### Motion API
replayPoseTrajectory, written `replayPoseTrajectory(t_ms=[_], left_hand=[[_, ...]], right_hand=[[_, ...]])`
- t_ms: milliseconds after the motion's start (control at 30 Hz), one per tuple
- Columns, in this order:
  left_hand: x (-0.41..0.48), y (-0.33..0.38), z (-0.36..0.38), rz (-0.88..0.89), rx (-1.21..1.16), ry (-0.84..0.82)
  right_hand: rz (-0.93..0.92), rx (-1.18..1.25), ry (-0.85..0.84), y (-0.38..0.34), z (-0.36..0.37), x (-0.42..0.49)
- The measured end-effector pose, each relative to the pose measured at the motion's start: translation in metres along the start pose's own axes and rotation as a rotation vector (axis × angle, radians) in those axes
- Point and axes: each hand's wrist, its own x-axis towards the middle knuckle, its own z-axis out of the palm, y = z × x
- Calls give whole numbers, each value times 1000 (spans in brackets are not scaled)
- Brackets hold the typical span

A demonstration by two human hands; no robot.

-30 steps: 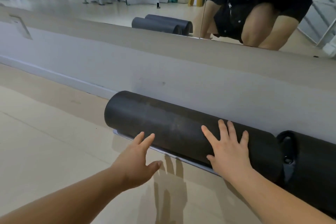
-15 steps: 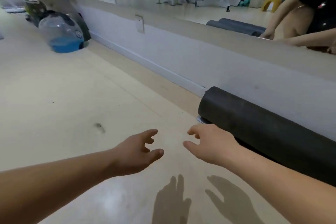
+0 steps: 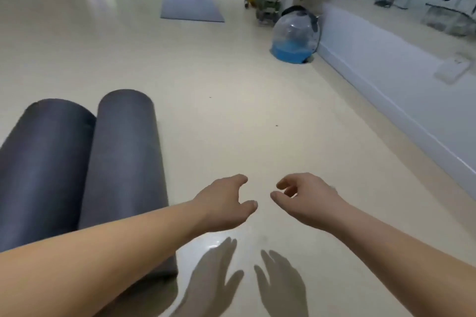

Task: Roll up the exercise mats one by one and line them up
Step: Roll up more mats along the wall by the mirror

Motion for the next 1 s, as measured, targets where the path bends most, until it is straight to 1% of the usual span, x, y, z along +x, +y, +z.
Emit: replayPoseTrajectory(t_ms=[100, 200, 267, 333, 400, 467, 533, 567, 633, 667, 733, 767, 833, 867, 933, 967, 1000], left_hand=[[-13, -57, -59, -65, 3, 144], [-28, -105, -108, -109, 16, 268], [-38, -135, -134, -160, 10, 358], [-48, -167, -153, -260, -9, 419], [-57, -202, -158, -410, -30, 396], [-62, -225, -145, -548, -108, 314], [-59, -230, -119, -622, -177, 232], [-53, -226, -107, -651, -172, 215], [-43, -207, -90, -656, -107, 254], [-40, -193, -86, -625, -65, 271], [-30, -175, -84, -475, -21, 312], [-23, -172, -85, -384, -44, 330], [-9, -174, -88, -268, -124, 360], [-4, -177, -89, -260, -132, 389], [6, -183, -88, -321, -120, 427], [11, -186, -85, -368, -187, 423], [15, -187, -81, -400, -322, 403]], right_hand=[[-79, 97, -74, -77, 42, 36], [-174, 128, -146, -143, 82, 56], [-218, 151, -173, -174, 107, 62], [-245, 197, -216, -194, 129, 62], [-276, 228, -249, -207, 148, 58], [-318, 240, -280, -212, 164, 55], [-340, 237, -296, -211, 176, 57], [-338, 228, -291, -209, 180, 58], [-327, 166, -258, -201, 181, 59], [-339, 89, -220, -196, 180, 60], [-404, -68, -116, -189, 170, 65], [-413, -109, -92, -185, 162, 70], [-344, -130, -90, -176, 144, 80], [-302, -120, -96, -169, 137, 85], [-279, -133, -86, -156, 124, 94], [-290, -122, -88, -150, 120, 98], [-313, -92, -102, -146, 118, 101]])
